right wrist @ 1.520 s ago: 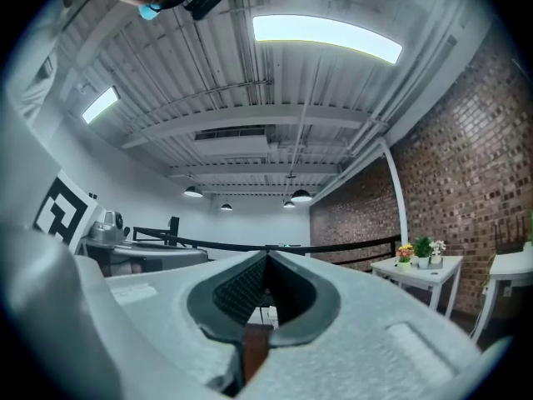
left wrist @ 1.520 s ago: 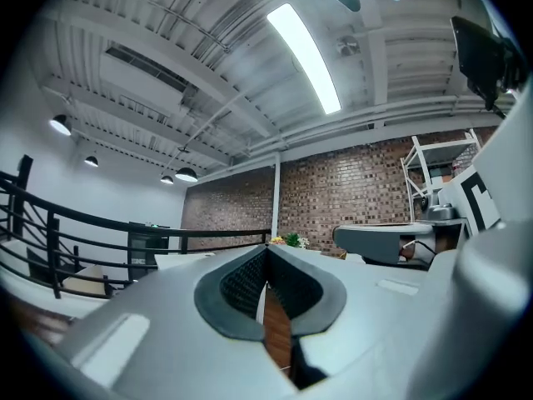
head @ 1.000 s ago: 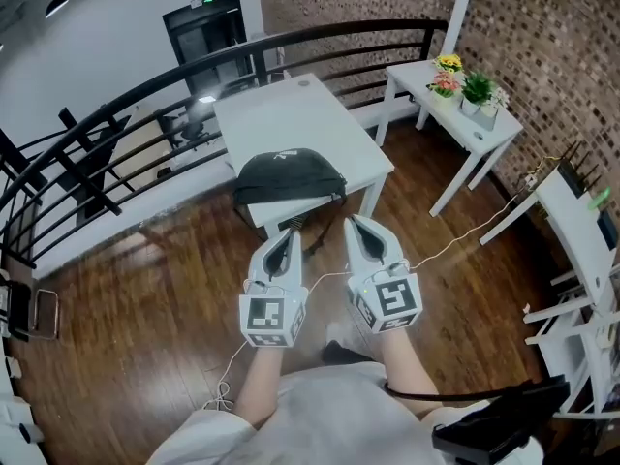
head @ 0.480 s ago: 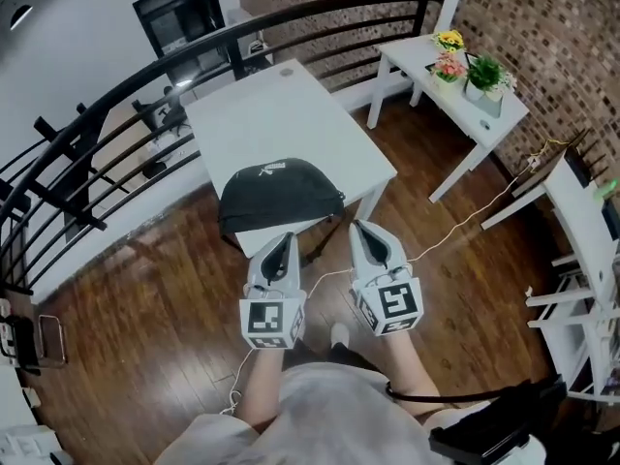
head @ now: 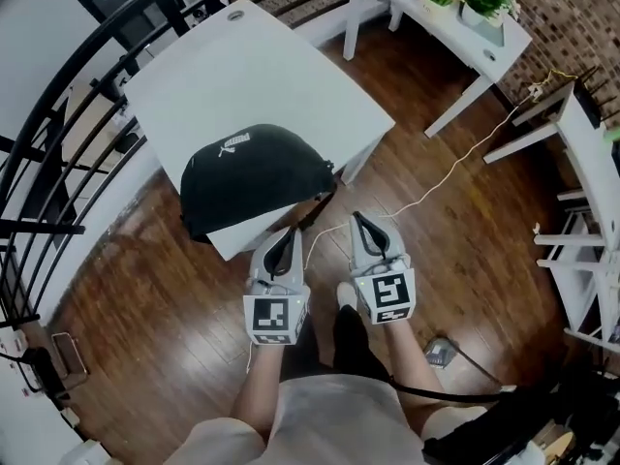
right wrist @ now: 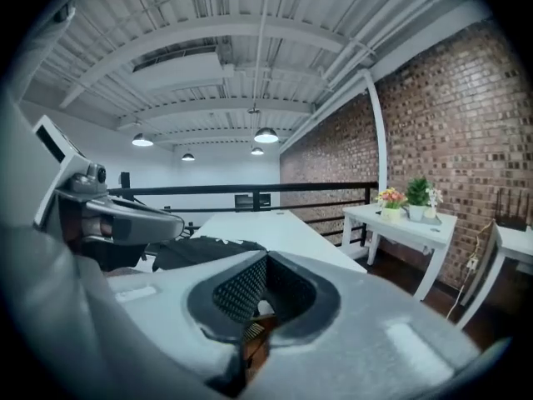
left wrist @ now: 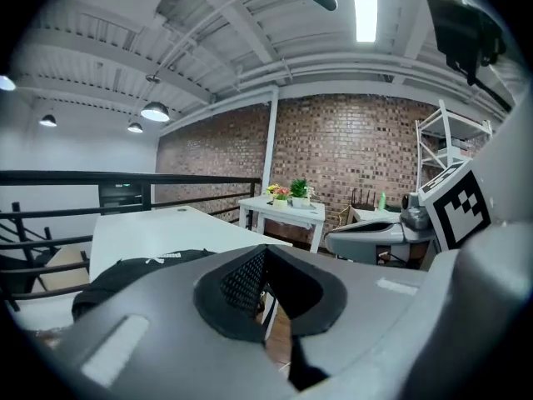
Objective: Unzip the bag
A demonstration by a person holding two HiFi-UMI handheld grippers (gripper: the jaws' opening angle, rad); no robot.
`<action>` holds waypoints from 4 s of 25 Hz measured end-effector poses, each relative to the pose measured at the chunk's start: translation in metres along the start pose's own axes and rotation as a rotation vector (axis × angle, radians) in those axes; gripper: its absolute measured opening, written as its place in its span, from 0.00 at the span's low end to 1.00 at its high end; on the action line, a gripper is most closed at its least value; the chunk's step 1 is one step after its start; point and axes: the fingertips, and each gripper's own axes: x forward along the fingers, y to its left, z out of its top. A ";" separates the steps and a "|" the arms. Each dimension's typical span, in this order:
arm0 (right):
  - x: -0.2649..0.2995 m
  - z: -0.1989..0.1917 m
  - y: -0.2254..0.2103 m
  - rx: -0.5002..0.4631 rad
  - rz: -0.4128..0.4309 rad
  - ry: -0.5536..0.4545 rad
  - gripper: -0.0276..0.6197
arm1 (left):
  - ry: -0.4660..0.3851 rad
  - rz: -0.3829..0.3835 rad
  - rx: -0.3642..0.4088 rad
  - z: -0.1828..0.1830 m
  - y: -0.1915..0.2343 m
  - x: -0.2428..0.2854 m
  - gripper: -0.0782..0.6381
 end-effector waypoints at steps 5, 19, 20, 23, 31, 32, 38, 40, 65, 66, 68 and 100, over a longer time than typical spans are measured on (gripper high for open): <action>0.040 -0.063 -0.011 -0.003 0.017 0.030 0.02 | 0.052 -0.036 0.004 -0.053 0.000 0.045 0.13; 0.139 -0.165 -0.020 -0.171 -0.008 0.095 0.32 | 0.130 0.003 -0.015 -0.118 0.017 0.065 0.13; 0.144 -0.166 -0.022 -0.187 -0.021 0.095 0.32 | 0.132 0.004 -0.017 -0.119 0.017 0.065 0.13; 0.155 -0.166 -0.024 -0.252 -0.041 0.104 0.32 | 0.134 0.006 -0.019 -0.121 0.017 0.063 0.13; 0.148 -0.144 -0.023 -0.232 0.047 0.231 0.12 | 0.117 0.018 -0.029 -0.104 0.022 0.055 0.13; 0.144 -0.136 -0.021 -0.224 0.072 0.248 0.12 | 0.115 0.024 -0.033 -0.101 0.023 0.053 0.13; 0.112 -0.086 0.001 -0.146 0.191 0.337 0.10 | 0.110 0.070 -0.076 -0.088 0.031 0.040 0.13; 0.103 -0.070 0.009 -0.113 0.211 0.348 0.10 | 0.112 0.075 -0.086 -0.087 0.032 0.038 0.13; 0.061 -0.011 0.040 -0.038 0.214 0.404 0.10 | -0.091 -0.049 -0.358 -0.033 0.011 0.048 0.15; 0.061 -0.011 0.038 -0.033 0.209 0.400 0.10 | -0.091 -0.049 -0.361 -0.033 0.012 0.047 0.15; 0.061 -0.012 0.034 -0.019 0.195 0.397 0.10 | -0.089 -0.042 -0.357 -0.035 0.015 0.045 0.15; 0.087 -0.057 -0.021 0.080 0.076 0.458 0.10 | 0.087 -0.003 -0.319 -0.106 0.060 0.029 0.14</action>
